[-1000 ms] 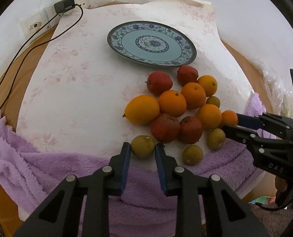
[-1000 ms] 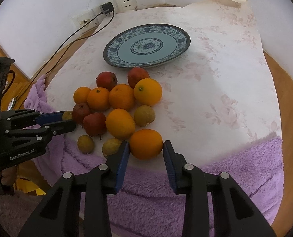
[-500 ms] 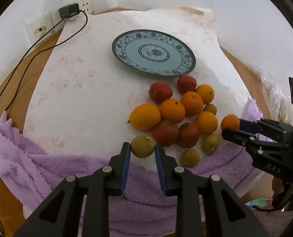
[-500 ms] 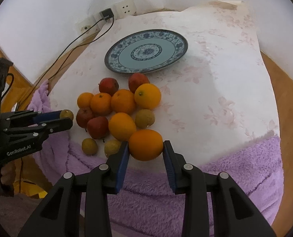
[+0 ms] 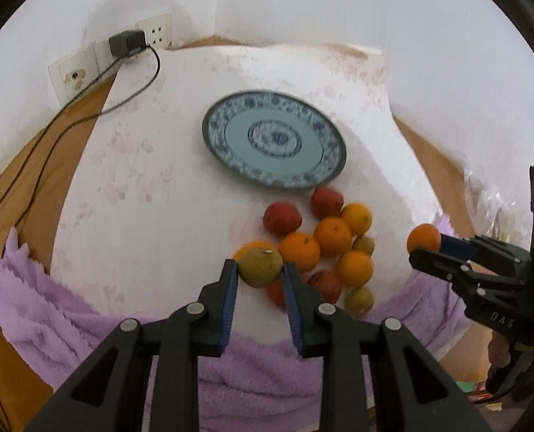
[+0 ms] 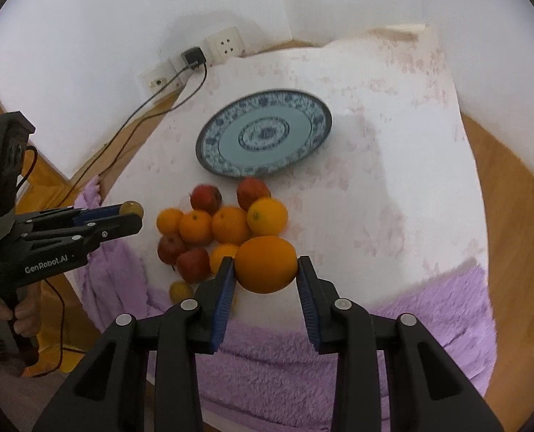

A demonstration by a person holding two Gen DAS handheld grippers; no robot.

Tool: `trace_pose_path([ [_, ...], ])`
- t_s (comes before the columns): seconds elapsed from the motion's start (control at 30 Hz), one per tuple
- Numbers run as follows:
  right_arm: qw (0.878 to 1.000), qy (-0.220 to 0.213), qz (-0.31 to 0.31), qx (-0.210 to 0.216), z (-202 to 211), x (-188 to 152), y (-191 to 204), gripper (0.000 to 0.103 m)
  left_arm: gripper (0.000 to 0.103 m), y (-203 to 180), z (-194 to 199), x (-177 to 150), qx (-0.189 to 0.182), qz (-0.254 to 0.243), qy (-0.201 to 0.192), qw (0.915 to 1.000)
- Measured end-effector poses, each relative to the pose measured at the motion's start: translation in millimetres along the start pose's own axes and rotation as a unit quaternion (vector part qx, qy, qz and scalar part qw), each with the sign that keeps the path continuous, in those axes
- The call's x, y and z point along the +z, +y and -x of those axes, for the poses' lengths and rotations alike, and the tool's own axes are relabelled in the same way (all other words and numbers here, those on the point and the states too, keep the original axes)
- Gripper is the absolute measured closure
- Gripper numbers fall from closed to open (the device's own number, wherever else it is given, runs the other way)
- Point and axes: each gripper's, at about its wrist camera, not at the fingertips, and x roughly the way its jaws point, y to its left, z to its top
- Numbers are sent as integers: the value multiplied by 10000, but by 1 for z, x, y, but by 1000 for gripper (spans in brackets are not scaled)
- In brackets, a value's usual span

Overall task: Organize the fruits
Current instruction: 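Carry both held fruits over the blue-and-white plate and lower them onto it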

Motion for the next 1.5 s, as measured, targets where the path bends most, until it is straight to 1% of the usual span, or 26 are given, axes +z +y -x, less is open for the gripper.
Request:
trace_pose_path([
  [0.13, 9998, -156, 153, -30, 8, 16, 5, 68, 76, 1, 10, 19, 62, -10, -187, 9998],
  [0.23, 9995, -243, 194, 25, 12, 29, 7, 68, 76, 2, 15, 32, 90, 7, -280, 9996],
  [0.43, 9989, -353, 322, 37, 12, 56, 13, 68, 76, 1, 20, 60, 165, 21, -490, 9987],
  [0.67, 9982, -435, 407, 43, 7, 79, 14, 68, 76, -2, 14, 86, 178, 83, -583, 9981],
  [0.8, 9980, -488, 406, 45, 3, 91, 13, 68, 76, -6, 9, 96, 203, 52, -618, 9979],
  [1.0, 9982, -487, 349, 81, -8, 104, 7, 68, 76, -7, -6, 110, 250, 45, -569, 9981],
  [1.17, 9988, -379, 278, 113, -27, 115, 1, 68, 76, -3, -25, 120, 326, 50, -484, 9983],
  [1.3, 9993, -253, 224, 125, -45, 122, -4, 68, 76, 2, -46, 127, 380, 74, -349, 9986],
  [1.5, 9998, -89, 168, 81, -71, 128, -15, 68, 76, 6, -78, 133, 308, 135, -76, 9994],
])
